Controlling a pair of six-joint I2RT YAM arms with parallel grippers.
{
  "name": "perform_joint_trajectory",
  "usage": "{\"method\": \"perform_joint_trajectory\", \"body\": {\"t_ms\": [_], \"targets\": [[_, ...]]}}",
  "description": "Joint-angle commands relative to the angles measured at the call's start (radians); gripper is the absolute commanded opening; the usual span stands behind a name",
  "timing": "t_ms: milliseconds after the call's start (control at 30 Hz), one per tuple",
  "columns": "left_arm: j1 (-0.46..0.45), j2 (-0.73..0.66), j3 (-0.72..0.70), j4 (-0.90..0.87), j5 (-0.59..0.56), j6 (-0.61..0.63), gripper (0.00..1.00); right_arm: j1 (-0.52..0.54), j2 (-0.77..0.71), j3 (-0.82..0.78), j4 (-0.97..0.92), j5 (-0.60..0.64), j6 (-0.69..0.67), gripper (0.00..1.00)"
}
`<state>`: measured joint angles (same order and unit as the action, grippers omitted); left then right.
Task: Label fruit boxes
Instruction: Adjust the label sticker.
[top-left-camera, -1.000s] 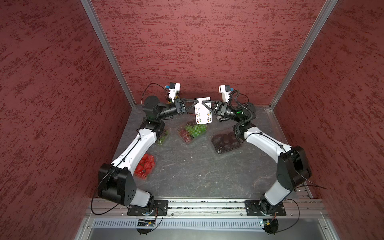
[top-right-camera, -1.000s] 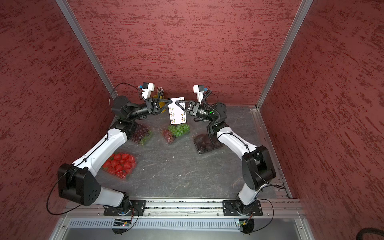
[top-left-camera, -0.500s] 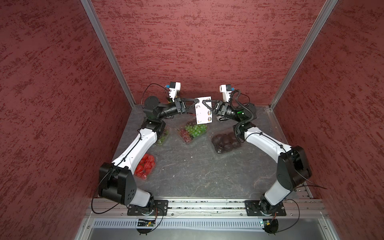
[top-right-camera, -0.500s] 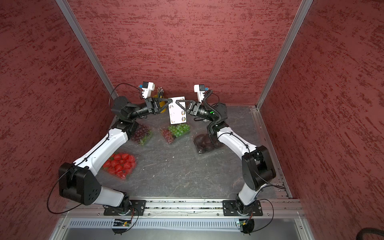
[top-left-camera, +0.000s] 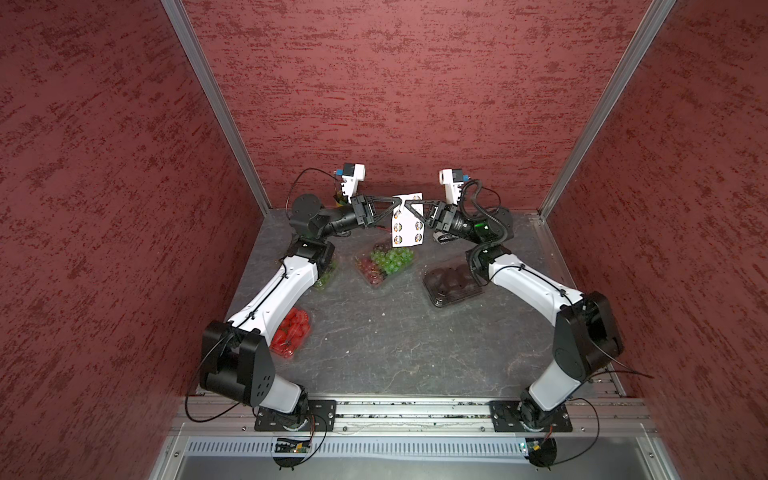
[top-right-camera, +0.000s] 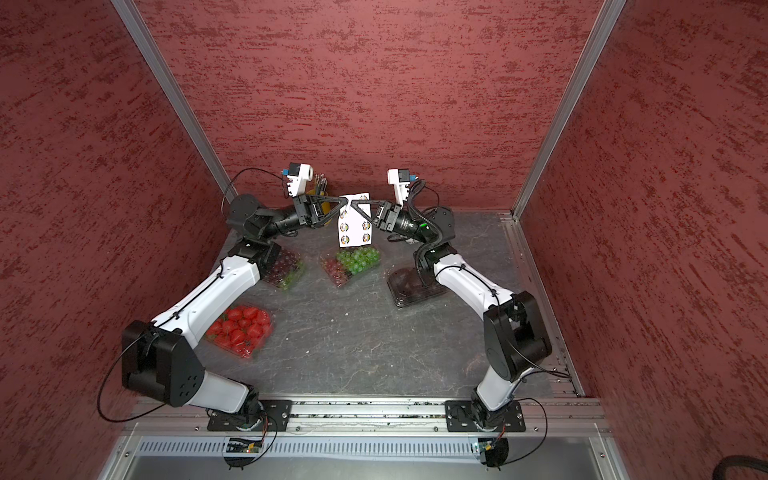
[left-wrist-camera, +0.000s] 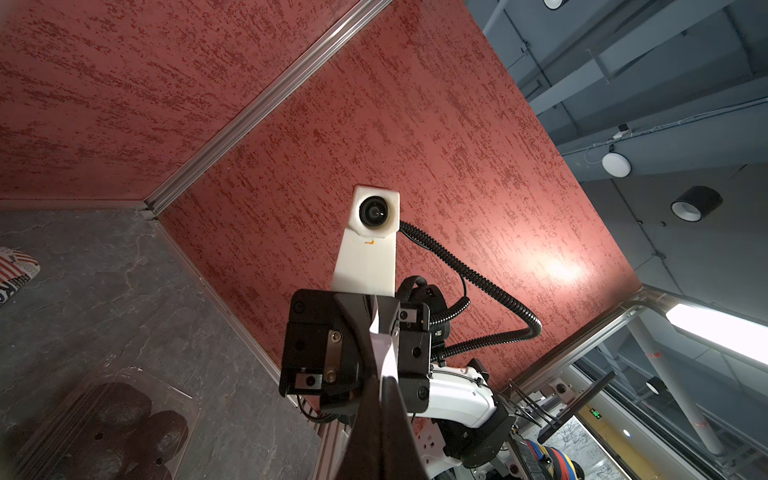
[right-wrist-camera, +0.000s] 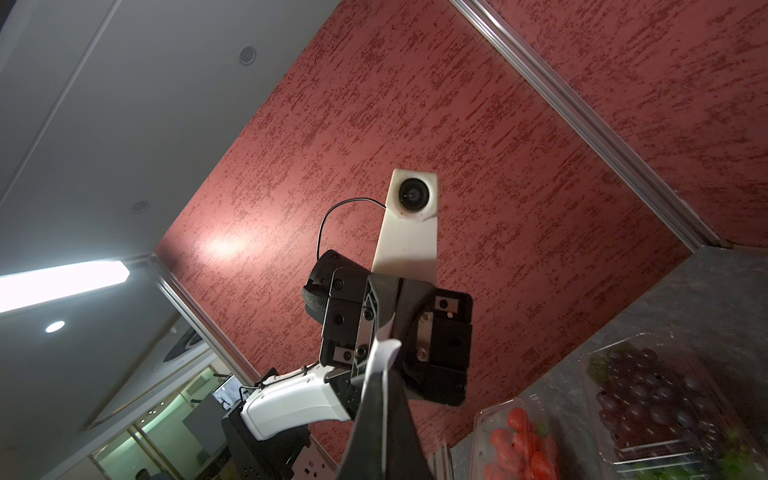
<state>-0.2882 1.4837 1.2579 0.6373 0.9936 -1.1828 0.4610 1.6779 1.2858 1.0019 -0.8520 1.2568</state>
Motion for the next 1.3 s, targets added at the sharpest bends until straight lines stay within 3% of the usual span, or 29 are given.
{"method": "perform_joint_trajectory", "body": {"t_ms": [0,1267], "targets": [[-0.01,0.014,0.024,0.077,0.026,-0.034,0.0,0.012,0.014,0.017,0.002,-0.007,0.0,0.0],[-0.026,0.06,0.045,0.159,0.054,-0.1,0.0,0.013,0.021,0.051,-0.101,-0.02,-0.08,0.0]]}}
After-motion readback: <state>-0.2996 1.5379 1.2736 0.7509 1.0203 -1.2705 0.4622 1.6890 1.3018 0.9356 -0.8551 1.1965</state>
